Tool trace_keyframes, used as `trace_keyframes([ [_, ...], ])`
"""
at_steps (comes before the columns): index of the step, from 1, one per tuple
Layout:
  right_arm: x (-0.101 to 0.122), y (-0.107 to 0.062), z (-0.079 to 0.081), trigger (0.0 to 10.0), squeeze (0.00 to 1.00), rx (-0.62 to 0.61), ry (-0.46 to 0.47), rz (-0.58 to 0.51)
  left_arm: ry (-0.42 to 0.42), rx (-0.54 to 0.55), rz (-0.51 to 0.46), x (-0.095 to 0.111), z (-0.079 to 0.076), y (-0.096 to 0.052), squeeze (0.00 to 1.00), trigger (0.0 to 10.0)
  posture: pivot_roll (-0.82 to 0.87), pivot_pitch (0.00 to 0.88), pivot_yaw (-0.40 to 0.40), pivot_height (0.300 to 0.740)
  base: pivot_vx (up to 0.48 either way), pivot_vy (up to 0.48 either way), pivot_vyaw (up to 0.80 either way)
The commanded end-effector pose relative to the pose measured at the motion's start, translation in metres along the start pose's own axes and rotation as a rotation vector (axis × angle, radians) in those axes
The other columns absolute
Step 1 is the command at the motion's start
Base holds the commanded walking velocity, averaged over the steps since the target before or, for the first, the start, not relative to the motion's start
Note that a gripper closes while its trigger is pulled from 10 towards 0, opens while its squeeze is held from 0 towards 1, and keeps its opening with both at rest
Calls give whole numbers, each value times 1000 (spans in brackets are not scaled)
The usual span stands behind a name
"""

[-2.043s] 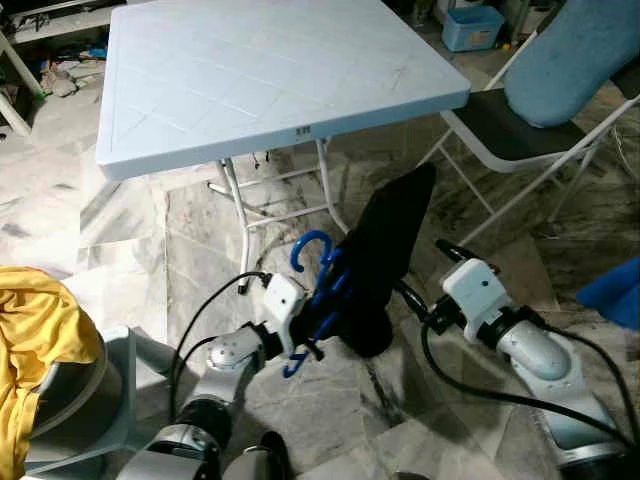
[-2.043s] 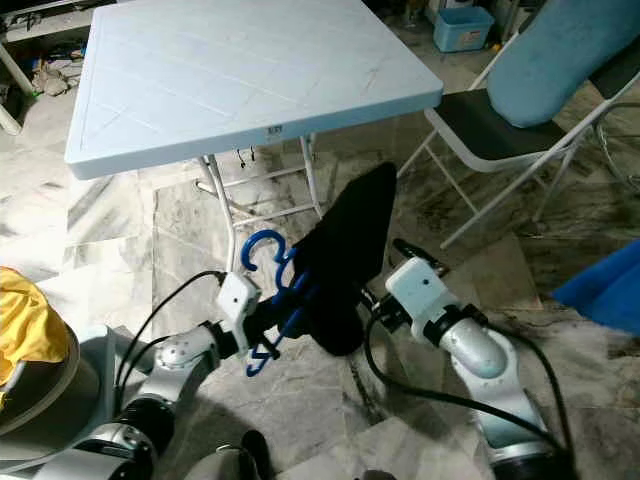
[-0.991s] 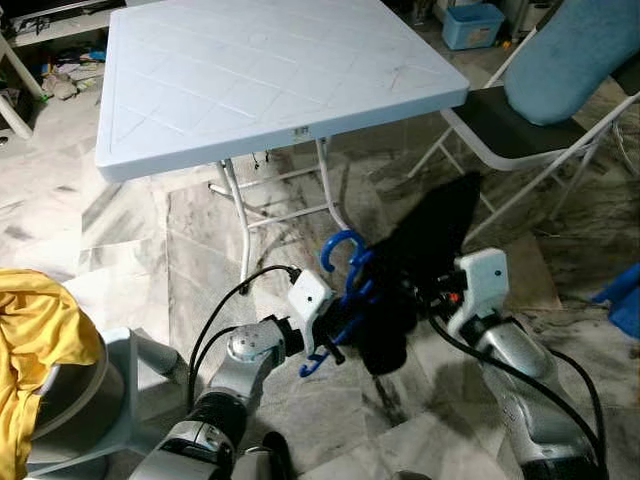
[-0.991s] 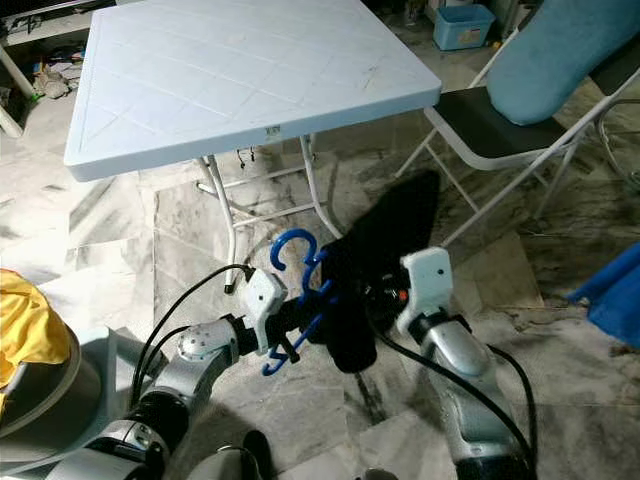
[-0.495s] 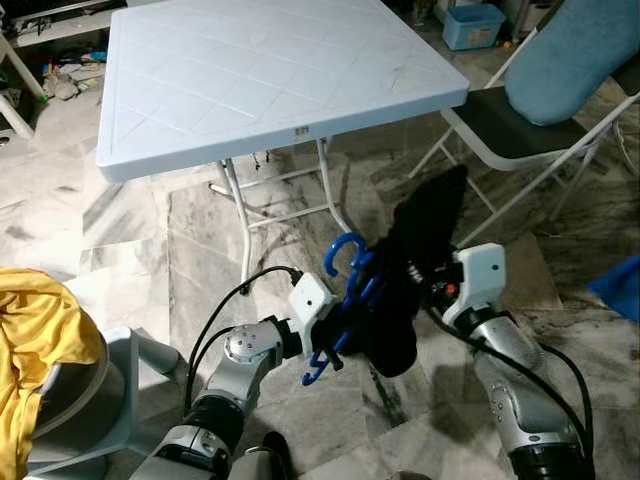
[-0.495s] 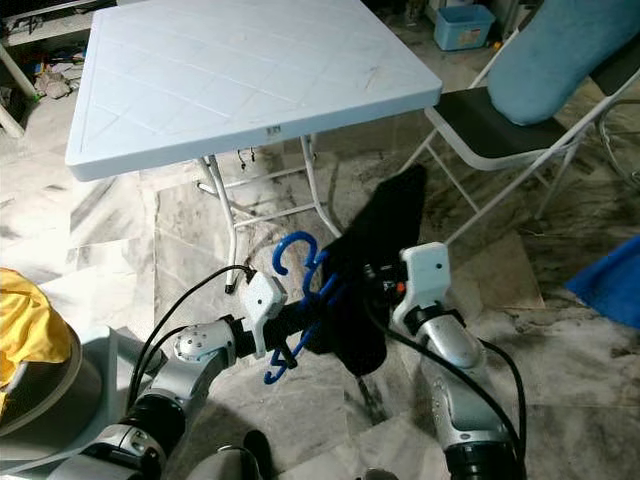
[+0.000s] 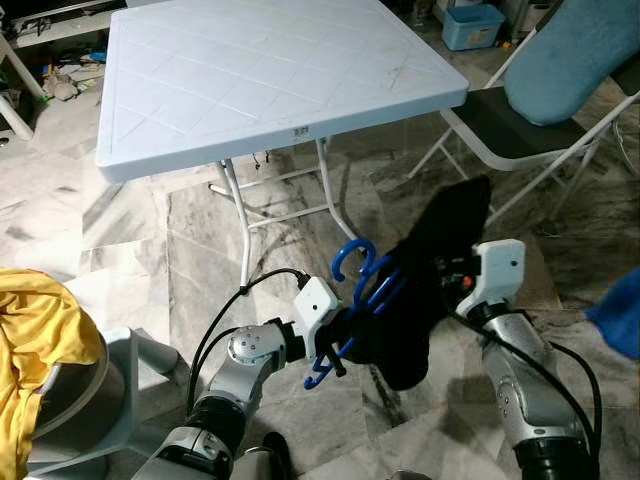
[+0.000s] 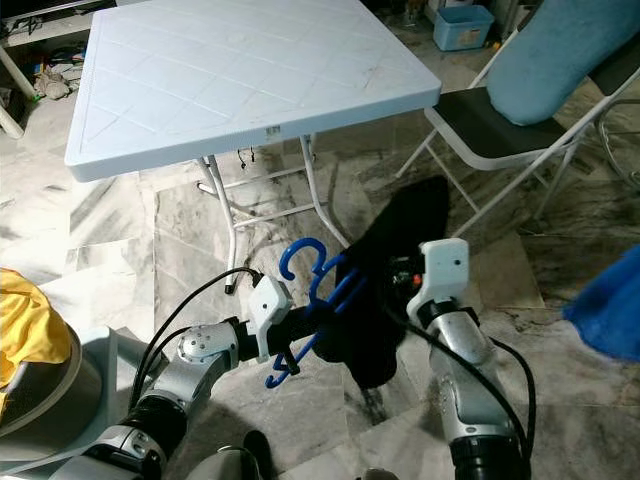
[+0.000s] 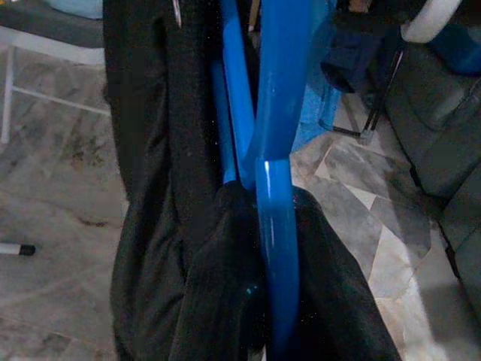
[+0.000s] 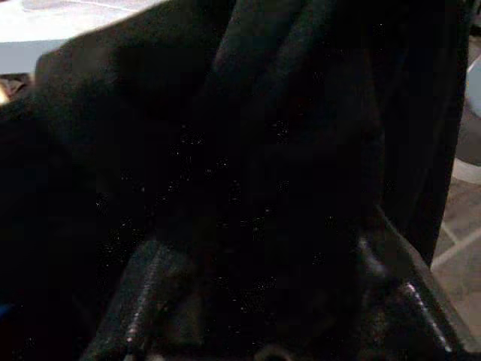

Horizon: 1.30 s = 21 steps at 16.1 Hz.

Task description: Hang hanger

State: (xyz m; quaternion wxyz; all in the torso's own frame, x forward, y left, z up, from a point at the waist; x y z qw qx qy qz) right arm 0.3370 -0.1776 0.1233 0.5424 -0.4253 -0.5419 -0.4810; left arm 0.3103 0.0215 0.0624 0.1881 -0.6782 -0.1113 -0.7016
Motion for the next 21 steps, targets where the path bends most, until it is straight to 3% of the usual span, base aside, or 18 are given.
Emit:
trace_keyframes([
  [1, 4, 0, -9, 0, 0, -43, 18, -21, 17, -26, -5, 1, -3, -1, 0, 0, -214, 158, 80, 740, 0, 0, 0],
  [6, 12, -2, -14, 0, 0, -65, 27, -58, 62, 17, 67, -7, 2, -2, 0, 0, -218, 161, 81, 740, 0, 0, 0],
  [11, 28, -5, -24, 0, 0, -93, 21, -102, 144, 214, 142, -8, 29, -8, 0, 0, -227, 163, 83, 740, 0, 0, 0],
  [14, 42, -2, -33, 0, 0, -125, 7, -142, 181, 166, 195, -16, 25, -12, 0, 0, -235, 161, 81, 740, 0, 0, 0],
  [21, 58, 13, -37, 0, 0, -157, -9, -184, 283, 73, 203, -24, 13, -27, 0, 0, -224, 161, 75, 740, 0, 0, 0],
])
Point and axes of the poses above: a point about 5 cm out from each wrist's last joint towards the gripper, its own y axis pointing out of the wrist towards the gripper, its own x axis along the axis of the wrist's last joint, z = x × y, the point moved 3 cm from there along y, pointing out of the wrist towards the gripper, and after that the axes turned 4 degrees about y, right-handed, at the moved point
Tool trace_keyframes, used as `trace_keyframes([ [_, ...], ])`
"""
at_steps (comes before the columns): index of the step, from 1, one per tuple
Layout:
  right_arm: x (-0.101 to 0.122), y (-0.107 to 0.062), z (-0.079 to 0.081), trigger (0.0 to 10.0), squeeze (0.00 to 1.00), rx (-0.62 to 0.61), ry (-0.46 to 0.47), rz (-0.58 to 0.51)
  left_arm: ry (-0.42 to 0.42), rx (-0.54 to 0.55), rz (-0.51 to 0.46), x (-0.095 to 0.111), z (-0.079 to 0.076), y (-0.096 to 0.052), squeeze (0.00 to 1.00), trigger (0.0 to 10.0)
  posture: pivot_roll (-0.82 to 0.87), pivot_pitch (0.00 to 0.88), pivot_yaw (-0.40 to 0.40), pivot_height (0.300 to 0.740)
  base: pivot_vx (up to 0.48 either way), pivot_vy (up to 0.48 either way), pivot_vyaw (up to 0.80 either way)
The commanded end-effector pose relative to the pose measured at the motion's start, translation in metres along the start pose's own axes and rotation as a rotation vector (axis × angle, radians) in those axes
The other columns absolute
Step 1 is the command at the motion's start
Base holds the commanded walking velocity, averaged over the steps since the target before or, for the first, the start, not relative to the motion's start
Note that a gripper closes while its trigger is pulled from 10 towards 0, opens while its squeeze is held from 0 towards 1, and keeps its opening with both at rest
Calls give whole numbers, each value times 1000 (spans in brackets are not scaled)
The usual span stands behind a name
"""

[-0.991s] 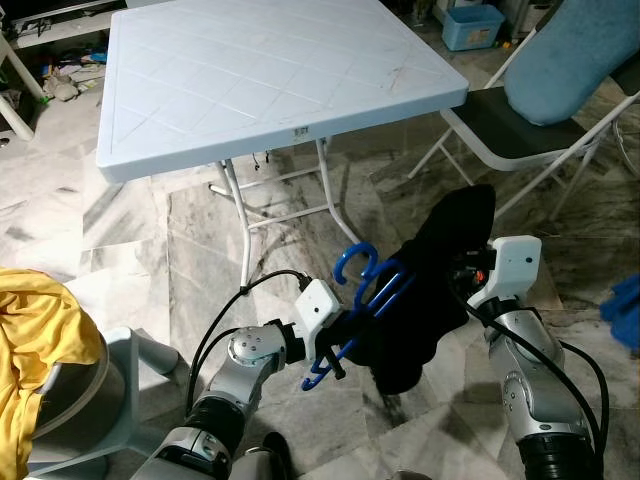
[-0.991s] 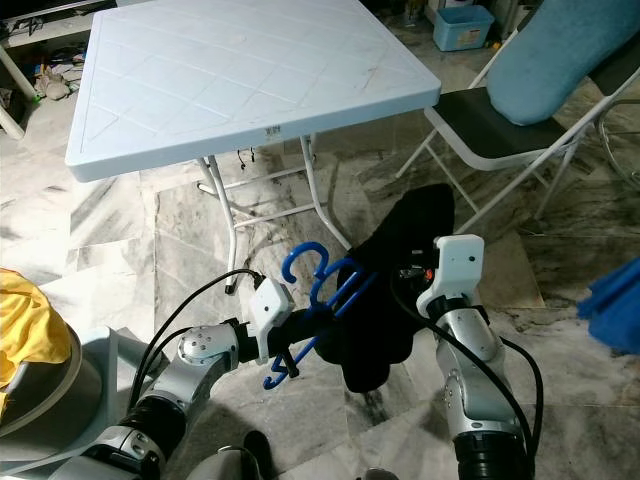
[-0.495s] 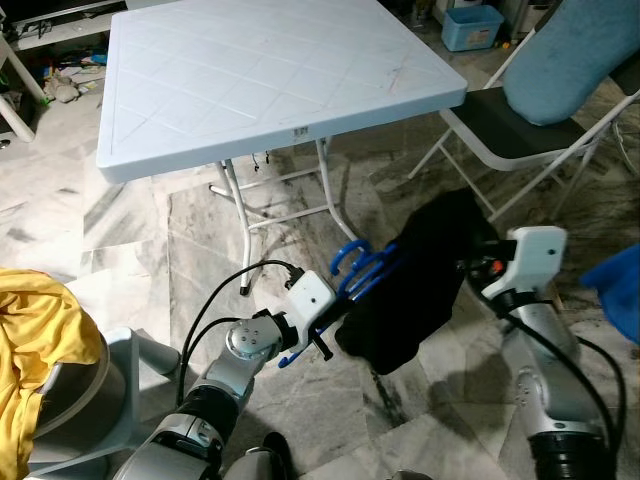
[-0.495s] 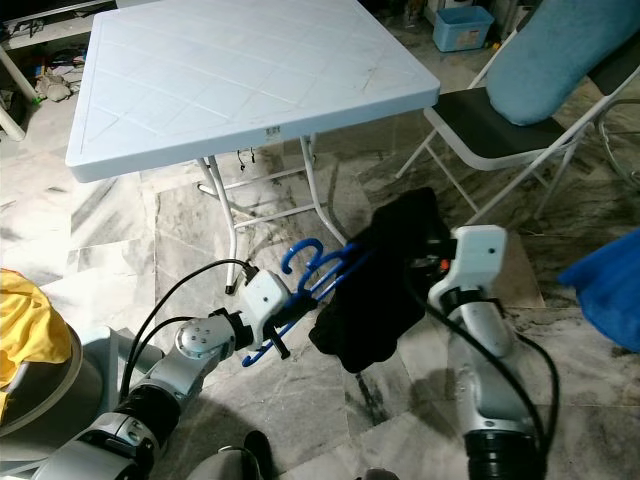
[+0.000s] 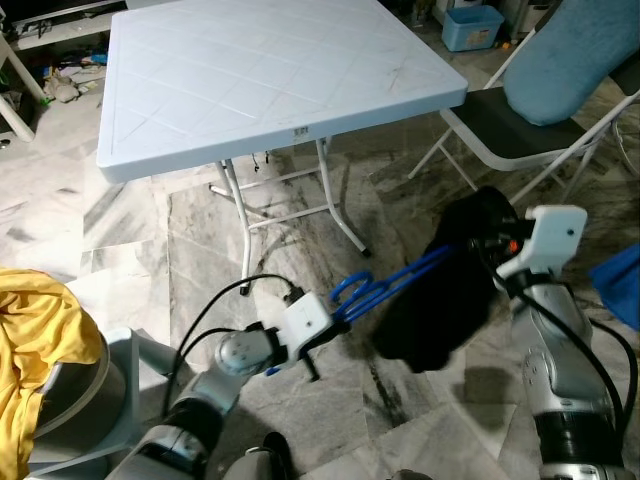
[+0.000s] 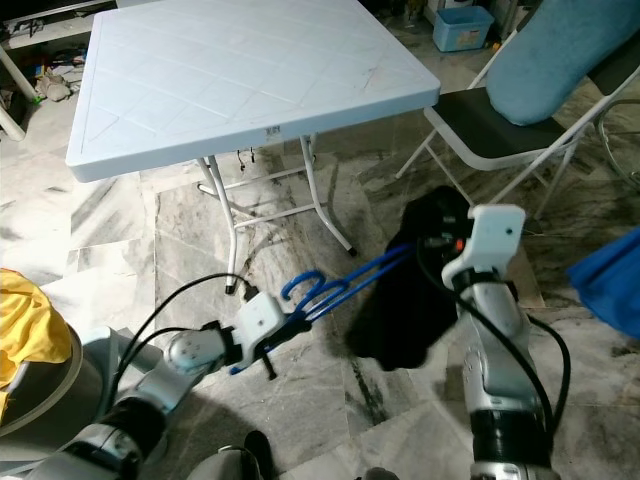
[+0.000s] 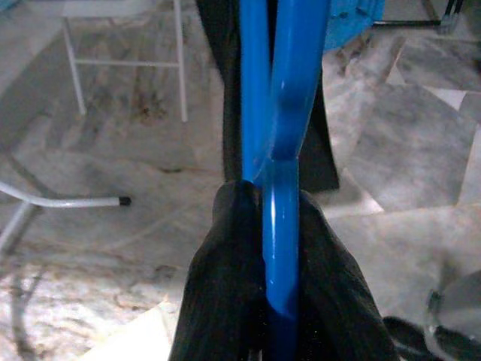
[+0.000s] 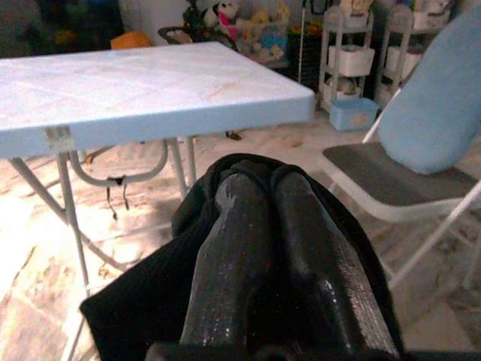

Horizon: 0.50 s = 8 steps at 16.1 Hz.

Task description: Hang hanger

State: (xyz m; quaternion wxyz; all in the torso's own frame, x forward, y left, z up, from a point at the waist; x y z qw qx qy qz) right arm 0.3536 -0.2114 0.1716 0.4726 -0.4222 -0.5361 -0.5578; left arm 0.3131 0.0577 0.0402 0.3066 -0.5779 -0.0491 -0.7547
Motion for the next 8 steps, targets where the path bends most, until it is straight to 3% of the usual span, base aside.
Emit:
trace_keyframes([
  [1, 14, 6, -6, 0, 0, -37, -24, -55, 52, -13, -45, 6, -3, -3, 0, 0, -221, 162, 75, 740, 0, 0, 0],
  [6, 24, 12, -34, 0, 0, -197, -106, -91, 43, 25, -81, -10, -22, -27, 0, 0, -205, 162, 76, 740, 0, 0, 0],
  [8, 17, 7, -53, 0, 0, -298, -134, -57, 58, 94, -178, 0, -21, -32, 0, 0, -189, 163, 69, 740, 0, 0, 0],
])
Point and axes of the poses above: a point about 5 cm out from each wrist's last joint towards the gripper, its own y axis pointing out of the wrist towards the gripper, its own x axis along the axis of the wrist's last joint, z = x × y, the point moved 3 cm from there along y, pointing out of the wrist towards the gripper, and after that the axes turned 4 degrees about y, right-handed, at the moved point
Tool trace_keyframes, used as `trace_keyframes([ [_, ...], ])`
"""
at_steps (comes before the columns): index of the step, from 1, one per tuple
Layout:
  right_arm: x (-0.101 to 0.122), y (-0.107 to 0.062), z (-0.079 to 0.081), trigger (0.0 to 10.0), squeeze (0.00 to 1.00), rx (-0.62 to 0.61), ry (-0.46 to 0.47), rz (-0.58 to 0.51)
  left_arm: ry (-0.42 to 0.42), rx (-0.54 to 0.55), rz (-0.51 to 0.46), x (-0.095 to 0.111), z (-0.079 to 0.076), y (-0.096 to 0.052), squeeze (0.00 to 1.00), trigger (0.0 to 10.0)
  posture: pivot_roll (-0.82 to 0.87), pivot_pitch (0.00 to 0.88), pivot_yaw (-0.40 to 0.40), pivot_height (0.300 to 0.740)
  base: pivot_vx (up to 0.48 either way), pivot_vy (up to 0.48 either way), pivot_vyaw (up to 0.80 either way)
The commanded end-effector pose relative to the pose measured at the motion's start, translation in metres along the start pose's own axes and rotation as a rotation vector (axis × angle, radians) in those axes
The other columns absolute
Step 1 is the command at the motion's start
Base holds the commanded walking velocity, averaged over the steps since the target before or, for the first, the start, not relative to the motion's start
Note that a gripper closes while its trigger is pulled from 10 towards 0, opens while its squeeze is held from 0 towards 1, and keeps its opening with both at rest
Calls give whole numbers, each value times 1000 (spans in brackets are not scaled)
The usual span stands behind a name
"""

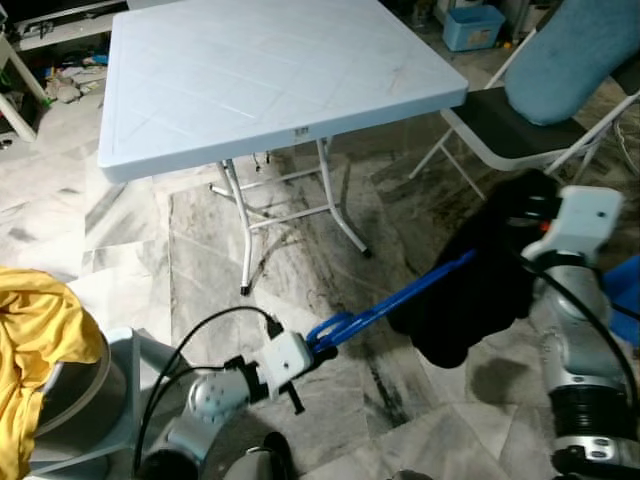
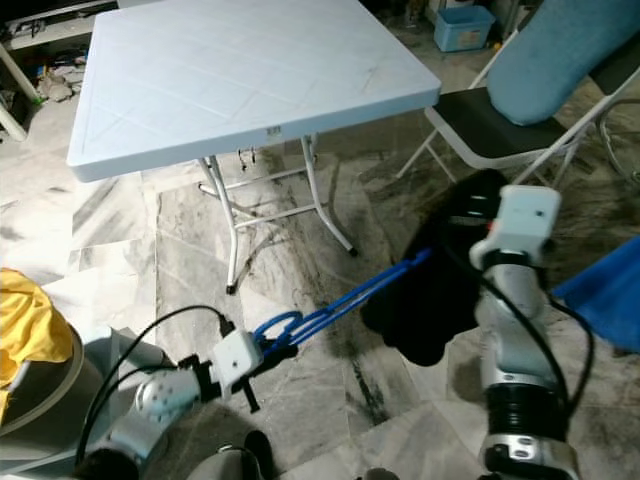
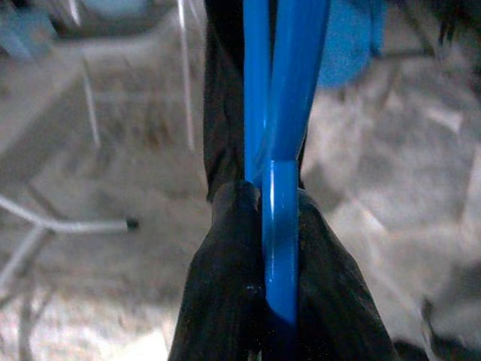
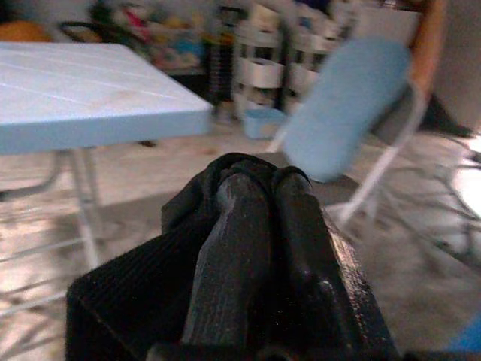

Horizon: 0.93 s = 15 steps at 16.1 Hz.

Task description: Hang hanger

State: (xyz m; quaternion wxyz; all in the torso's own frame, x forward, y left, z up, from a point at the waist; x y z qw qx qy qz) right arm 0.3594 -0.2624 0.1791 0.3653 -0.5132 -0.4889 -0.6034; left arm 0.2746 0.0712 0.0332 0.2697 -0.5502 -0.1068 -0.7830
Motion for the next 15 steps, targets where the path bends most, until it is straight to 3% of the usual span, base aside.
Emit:
trace_keyframes([
  [1, 2, 1, -9, 0, 0, -52, -17, -14, 19, 58, -41, 7, 9, -3, 0, 0, -187, 161, 69, 740, 0, 0, 0],
  [3, -3, -1, -13, 0, 0, -64, -25, 3, 46, 109, -40, 8, 14, -6, 0, 0, -185, 160, 68, 740, 0, 0, 0],
  [6, -24, -17, -13, 0, 0, -49, 4, 65, -88, 437, -4, 1, 55, -15, 0, 0, -175, 147, 61, 740, 0, 0, 0],
  [7, -29, -26, -3, 0, 0, 0, 55, 73, -135, 537, 15, -1, 66, -18, 0, 8039, -174, 145, 60, 740, 0, 0, 0],
  [8, -32, -41, 15, 0, 0, 94, 110, 78, -179, 605, 55, -4, 70, -19, 0, 10000, -168, 136, 57, 740, 0, 0, 0],
  [12, -25, -58, 45, 0, 0, 217, 119, 48, -159, 682, 54, 2, 70, -27, 0, 10000, -155, 120, 63, 740, 0, 0, 0],
  [15, -26, -59, 62, 0, 0, 238, 182, 48, -236, 835, 149, -12, 93, -45, 0, 10000, -88, 96, 63, 740, 0, 0, 0],
])
Point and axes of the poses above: a point about 5 cm out from each wrist's last joint towards the gripper, its own y axis pointing out of the wrist towards the gripper, its own x axis along the axis of the wrist's last joint, z = x × y, the point moved 3 cm from there along y, pointing out of the wrist towards the gripper, and after that the axes turned 4 degrees about y, right-handed, at the moved point
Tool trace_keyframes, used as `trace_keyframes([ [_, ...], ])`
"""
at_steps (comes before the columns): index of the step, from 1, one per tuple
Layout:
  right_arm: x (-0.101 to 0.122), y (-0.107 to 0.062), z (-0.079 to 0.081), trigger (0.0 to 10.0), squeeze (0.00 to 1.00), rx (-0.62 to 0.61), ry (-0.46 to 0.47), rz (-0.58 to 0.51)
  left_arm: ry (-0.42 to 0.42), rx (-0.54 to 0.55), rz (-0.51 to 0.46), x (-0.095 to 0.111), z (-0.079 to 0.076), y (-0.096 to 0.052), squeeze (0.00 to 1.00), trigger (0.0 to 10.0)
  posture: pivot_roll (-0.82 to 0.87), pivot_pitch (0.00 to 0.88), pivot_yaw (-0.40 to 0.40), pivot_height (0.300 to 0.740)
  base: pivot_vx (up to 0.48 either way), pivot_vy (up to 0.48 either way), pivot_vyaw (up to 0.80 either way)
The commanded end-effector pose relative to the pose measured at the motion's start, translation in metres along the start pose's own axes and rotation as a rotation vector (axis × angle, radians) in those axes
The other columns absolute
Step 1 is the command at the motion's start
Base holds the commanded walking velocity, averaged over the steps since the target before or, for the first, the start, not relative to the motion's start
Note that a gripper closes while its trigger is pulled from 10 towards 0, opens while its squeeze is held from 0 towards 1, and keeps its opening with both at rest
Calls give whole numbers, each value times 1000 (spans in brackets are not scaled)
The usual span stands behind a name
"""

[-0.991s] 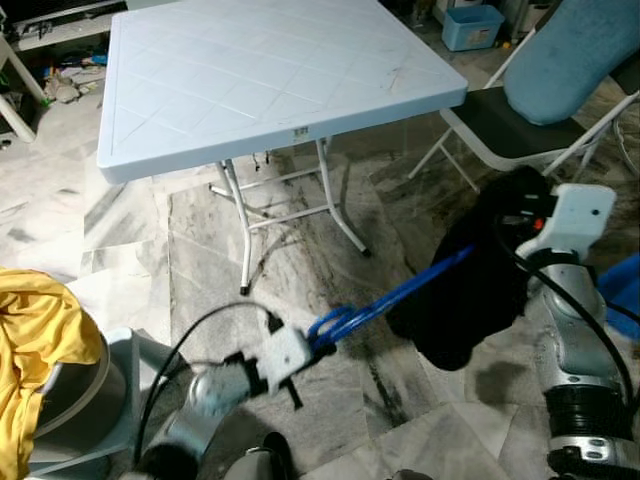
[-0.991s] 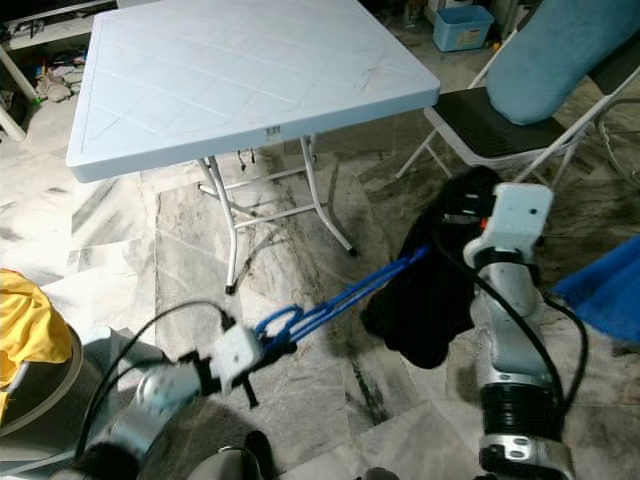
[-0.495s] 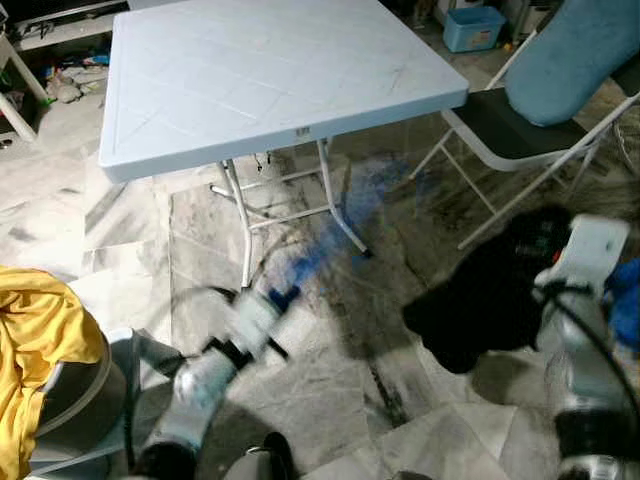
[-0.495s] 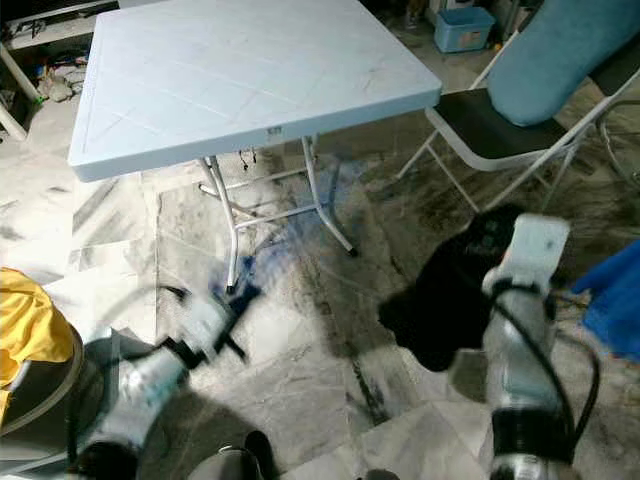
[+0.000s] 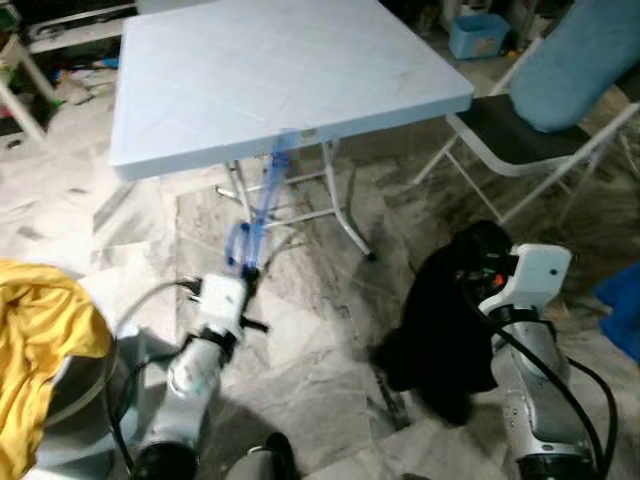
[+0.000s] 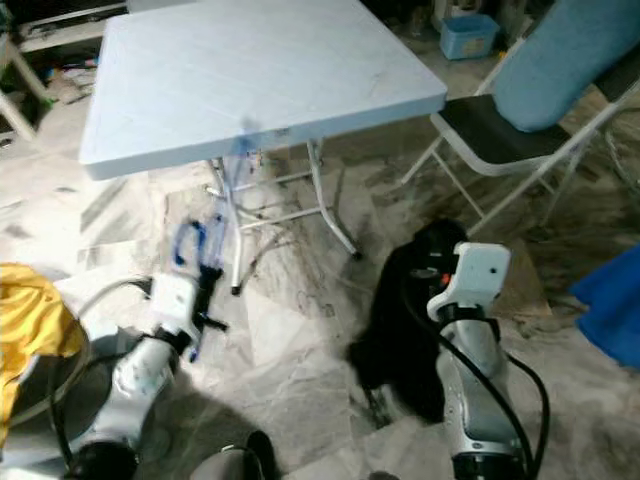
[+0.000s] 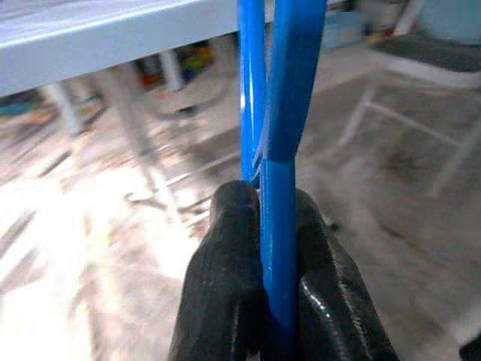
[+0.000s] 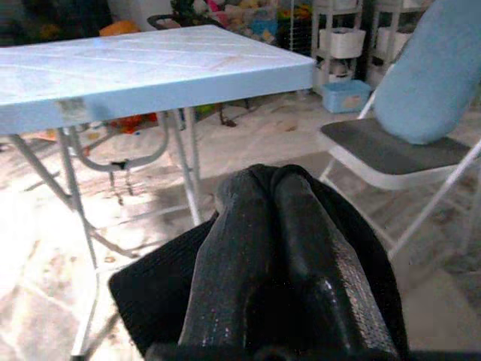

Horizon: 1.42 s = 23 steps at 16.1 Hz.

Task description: Hang hanger

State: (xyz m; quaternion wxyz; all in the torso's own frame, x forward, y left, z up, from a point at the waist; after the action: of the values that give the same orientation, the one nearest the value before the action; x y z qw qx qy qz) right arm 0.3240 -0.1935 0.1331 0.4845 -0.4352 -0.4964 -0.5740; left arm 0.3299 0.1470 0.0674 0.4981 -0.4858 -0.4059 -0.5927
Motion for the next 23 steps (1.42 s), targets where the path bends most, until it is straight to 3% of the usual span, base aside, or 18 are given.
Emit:
trace_keyframes([
  [1, 4, 6, 14, 0, 0, 44, 31, -24, -51, 97, 45, -3, 17, -3, 0, 10000, -72, 99, 59, 740, 0, 0, 0],
  [2, 5, 8, 23, 902, 0, 72, 31, -22, -48, 94, 29, 3, 18, -5, 0, 10000, -51, 101, 41, 740, 0, 0, 0],
  [4, 7, 16, 36, 7137, 0, 110, 41, -20, -88, 87, 14, 10, 16, -6, 0, 10000, -33, 106, 22, 740, 0, 0, 0],
  [5, 12, 20, 42, 9804, 0, 136, 49, -31, -108, 96, 2, 15, 14, -4, 0, 10000, -24, 110, 16, 740, 0, 0, 0],
  [7, 21, 27, 50, 10000, 0, 170, 30, -64, -149, 98, -32, 27, 16, 1, 0, 10000, -3, 120, 10, 740, 0, 0, 0],
  [10, 27, 30, 49, 10000, 0, 119, 49, -96, -167, 66, -16, 29, 15, 1, 0, 10000, -4, 120, 30, 740, 190, 0, 0],
  [18, 19, 30, 44, 10000, 0, 54, 70, -96, -179, -54, -52, 49, -4, 21, 0, 10000, -13, 90, 98, 740, 411, 0, 0],
  [23, 38, 34, 60, 10000, 0, 135, 19, -163, -150, -60, -98, 67, -3, 29, 0, 10000, -23, 100, 74, 740, 458, 0, 358],
])
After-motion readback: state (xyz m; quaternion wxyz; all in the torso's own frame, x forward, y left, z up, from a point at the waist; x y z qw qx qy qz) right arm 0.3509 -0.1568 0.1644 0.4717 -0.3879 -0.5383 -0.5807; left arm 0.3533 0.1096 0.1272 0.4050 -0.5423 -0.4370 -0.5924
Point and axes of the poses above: a point about 5 cm out from each wrist's last joint towards the gripper, its own y axis pointing out of the wrist towards the gripper, its own x axis along the axis of the wrist's last joint, z = x × y, the point moved 3 cm from there along y, pointing out of the wrist towards the gripper, and after that the axes turned 4 degrees about y, right-handed, at the moved point
